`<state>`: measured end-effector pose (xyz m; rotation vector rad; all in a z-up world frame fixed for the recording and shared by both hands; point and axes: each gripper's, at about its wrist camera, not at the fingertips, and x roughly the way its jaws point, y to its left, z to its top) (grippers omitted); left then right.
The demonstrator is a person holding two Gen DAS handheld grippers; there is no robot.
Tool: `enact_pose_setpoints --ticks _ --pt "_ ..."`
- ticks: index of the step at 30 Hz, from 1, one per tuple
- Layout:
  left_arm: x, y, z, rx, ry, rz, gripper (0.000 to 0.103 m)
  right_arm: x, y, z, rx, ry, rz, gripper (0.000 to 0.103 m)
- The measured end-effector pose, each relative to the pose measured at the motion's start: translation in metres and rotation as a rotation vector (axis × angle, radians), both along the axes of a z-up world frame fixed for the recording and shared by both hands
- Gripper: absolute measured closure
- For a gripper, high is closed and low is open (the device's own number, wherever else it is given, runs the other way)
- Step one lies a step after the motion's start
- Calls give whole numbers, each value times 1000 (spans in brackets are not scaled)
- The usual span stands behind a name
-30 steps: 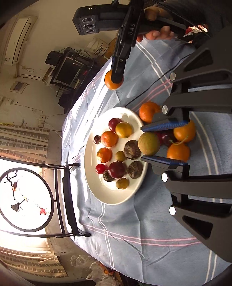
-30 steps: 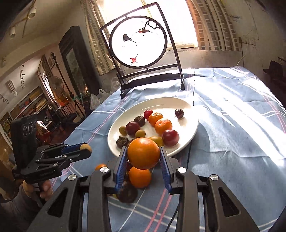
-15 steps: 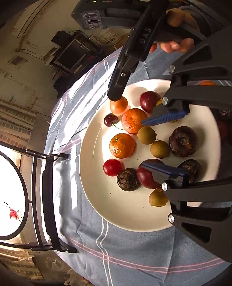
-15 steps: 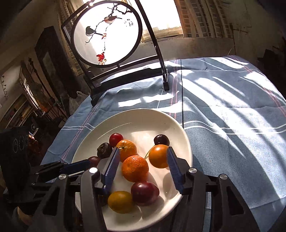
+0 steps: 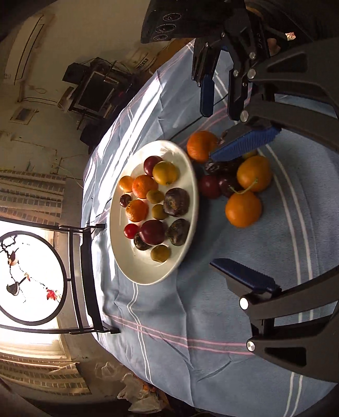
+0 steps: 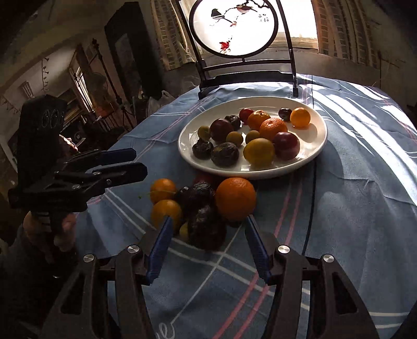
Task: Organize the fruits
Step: 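Grasp a dark passion fruit with the right tool while the left tool grasps an orange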
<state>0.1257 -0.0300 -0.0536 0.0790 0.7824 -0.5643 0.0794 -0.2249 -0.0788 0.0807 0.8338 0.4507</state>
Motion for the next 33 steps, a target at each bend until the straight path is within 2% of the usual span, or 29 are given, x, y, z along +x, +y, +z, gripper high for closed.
enact_pose_setpoints --ticks 4,8,10,11,12,13,15,23,33 --pt "-24 -3 -22 68 5 -7 28 3 11 -12 -18 26 -6 46" --pt "-39 -5 -32 84 13 -13 29 13 15 -15 -24 47 -18 50" --pt "-42 -9 -35 107 7 -11 29 16 16 -17 -22 57 -15 66" --pt "-43 -13 -36 117 7 -13 30 16 15 -17 -16 54 -21 67" --pt "-44 -16 -36 121 12 -19 33 15 12 -16 -6 47 -31 73" --pt "-44 -19 -37 122 20 -26 40 14 9 -15 13 42 -36 79" --pt "-43 -27 -39 128 34 -36 47 11 -1 -14 59 40 -48 82" --pt "-28 -45 -47 115 102 3 64 2 -30 -12 160 19 -85 82" --pt "-13 -44 -47 76 112 62 64 -4 -32 -7 193 -20 -56 82"
